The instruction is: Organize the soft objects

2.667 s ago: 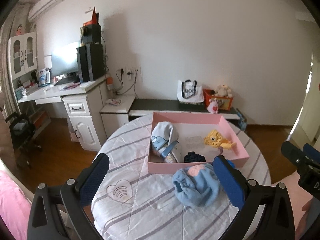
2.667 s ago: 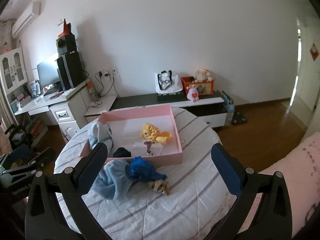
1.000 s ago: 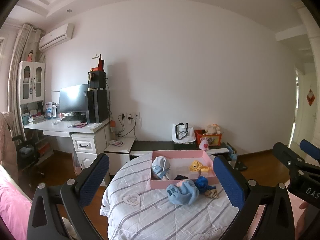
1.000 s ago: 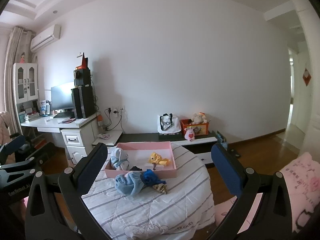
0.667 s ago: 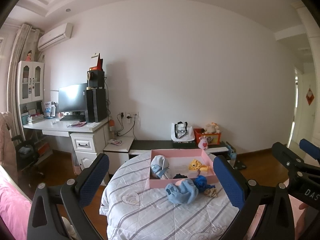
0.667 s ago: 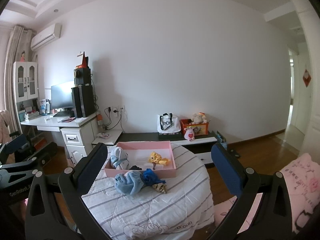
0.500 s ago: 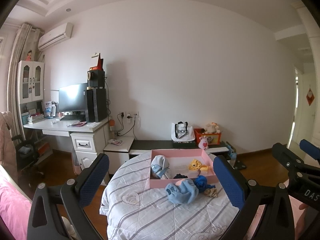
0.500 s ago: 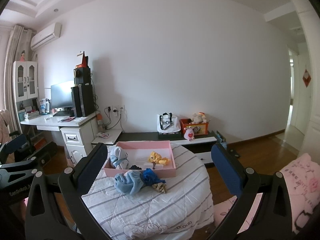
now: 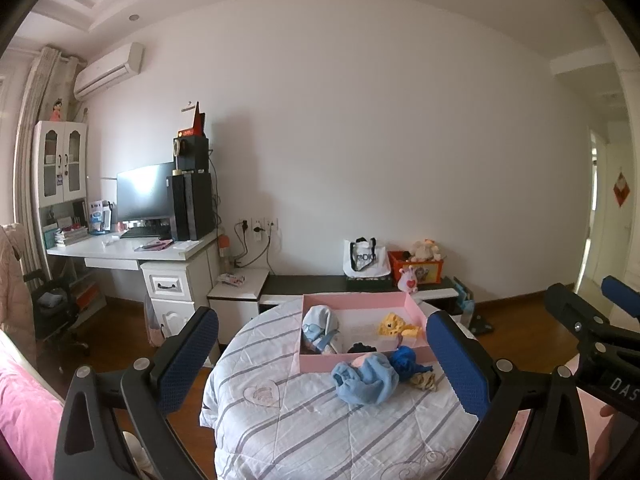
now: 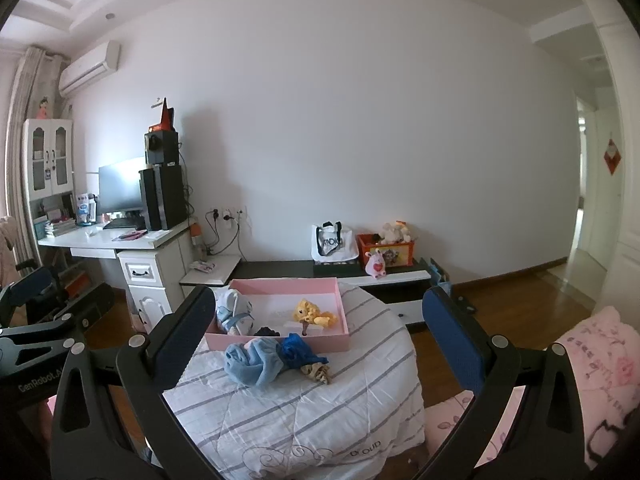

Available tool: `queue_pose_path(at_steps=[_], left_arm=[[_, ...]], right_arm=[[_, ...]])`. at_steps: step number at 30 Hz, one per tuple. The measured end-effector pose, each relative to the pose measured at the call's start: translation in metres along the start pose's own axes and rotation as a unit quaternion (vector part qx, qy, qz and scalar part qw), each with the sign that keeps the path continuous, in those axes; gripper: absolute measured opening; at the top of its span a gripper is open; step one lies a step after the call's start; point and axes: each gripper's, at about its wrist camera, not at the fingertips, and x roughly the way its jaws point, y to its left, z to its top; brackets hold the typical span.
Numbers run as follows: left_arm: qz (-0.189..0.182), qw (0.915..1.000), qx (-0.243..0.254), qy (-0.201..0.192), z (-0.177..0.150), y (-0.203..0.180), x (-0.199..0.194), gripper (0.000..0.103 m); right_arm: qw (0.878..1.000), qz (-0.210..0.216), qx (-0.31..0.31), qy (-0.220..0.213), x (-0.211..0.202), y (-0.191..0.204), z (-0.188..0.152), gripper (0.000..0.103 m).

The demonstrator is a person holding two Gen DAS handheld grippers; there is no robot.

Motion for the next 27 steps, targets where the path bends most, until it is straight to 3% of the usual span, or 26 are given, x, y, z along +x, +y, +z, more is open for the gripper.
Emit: queue_pose_path(at_steps=[14,27], left_arm=[[-0.009,0.9984,0.007,0.056,-0.002,-0.003,0.041,0.103],[-0.027,0.9866,0.023,0.159,-0.005,-0.020,0.140,0.103]], right_arm=[[0.998,-0.019,0.004,0.065,0.044,-0.009,-0.018,0.103],[0.984,-0.045,0.030,0.169,0.128,-0.031,-0.057,0.103]])
